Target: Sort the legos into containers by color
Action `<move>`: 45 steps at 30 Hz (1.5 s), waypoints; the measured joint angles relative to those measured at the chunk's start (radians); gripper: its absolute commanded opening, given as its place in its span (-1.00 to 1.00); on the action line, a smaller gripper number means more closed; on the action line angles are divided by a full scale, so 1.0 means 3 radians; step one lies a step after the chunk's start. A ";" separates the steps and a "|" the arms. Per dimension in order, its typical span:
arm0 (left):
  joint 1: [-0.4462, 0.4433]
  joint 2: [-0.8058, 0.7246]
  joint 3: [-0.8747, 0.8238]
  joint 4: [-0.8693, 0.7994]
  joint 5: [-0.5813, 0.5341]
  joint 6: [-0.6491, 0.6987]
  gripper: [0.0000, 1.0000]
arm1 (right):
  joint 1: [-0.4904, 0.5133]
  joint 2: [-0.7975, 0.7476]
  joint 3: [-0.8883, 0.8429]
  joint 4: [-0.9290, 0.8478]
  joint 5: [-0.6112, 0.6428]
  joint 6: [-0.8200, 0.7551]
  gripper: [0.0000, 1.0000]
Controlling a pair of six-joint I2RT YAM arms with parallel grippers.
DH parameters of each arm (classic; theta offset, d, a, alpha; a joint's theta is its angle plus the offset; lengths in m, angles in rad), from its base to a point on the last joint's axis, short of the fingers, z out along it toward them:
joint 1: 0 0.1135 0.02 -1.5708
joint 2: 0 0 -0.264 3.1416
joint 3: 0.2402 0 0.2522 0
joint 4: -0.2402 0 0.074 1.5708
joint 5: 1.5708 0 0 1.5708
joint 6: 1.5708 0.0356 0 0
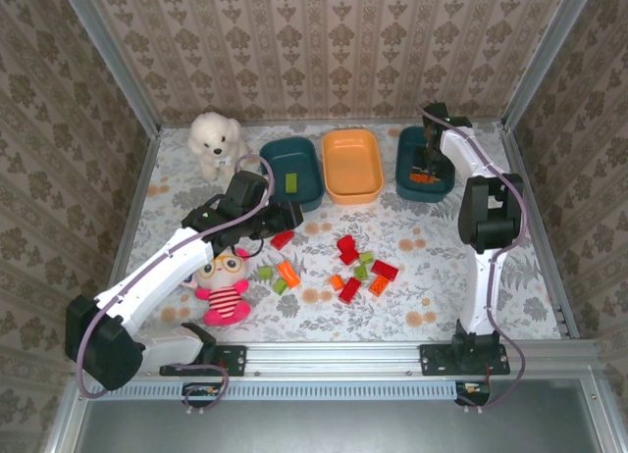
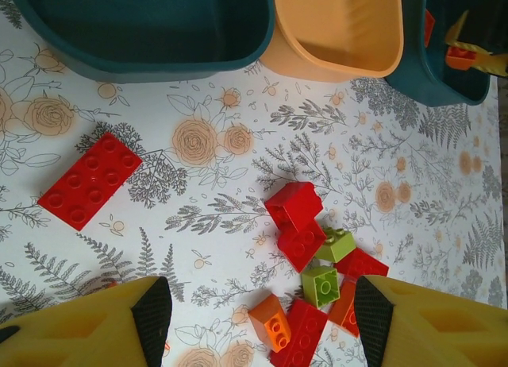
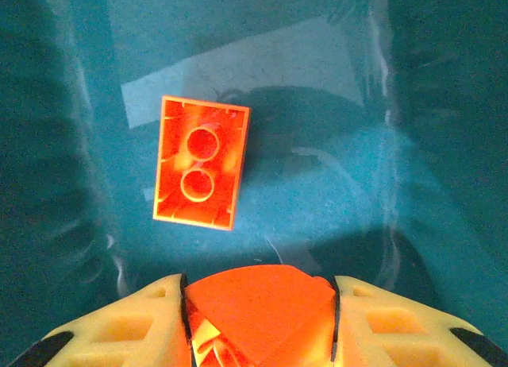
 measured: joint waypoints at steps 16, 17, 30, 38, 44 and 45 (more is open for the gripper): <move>-0.0048 0.0003 0.0000 -0.0085 -0.0078 0.0038 0.32 | -0.0001 0.0151 0.0266 -0.0212 -0.0004 0.0064 0.43; -0.0048 0.0003 0.0000 -0.0086 -0.0081 0.0045 0.32 | 0.0009 0.0095 0.0289 -0.0209 -0.0004 0.0061 0.42; -0.0217 0.0605 0.0291 -0.0116 0.0017 0.0224 0.35 | 0.0538 -0.2219 -0.1049 0.0885 -0.0340 0.0137 0.41; -0.0357 0.1031 0.0542 -0.0547 -0.0312 0.0144 0.48 | 0.1015 -0.3075 -0.2525 0.1113 -0.0744 0.0261 0.44; -0.0221 0.1297 0.0617 -0.0886 -0.0584 0.0449 0.54 | 0.1214 -0.3515 -0.2976 0.1101 -0.0997 0.0362 0.49; -0.0203 0.1354 0.0617 -0.0894 -0.0612 0.0544 0.54 | 0.1227 -0.3573 -0.2991 0.1102 -0.1034 0.0374 0.51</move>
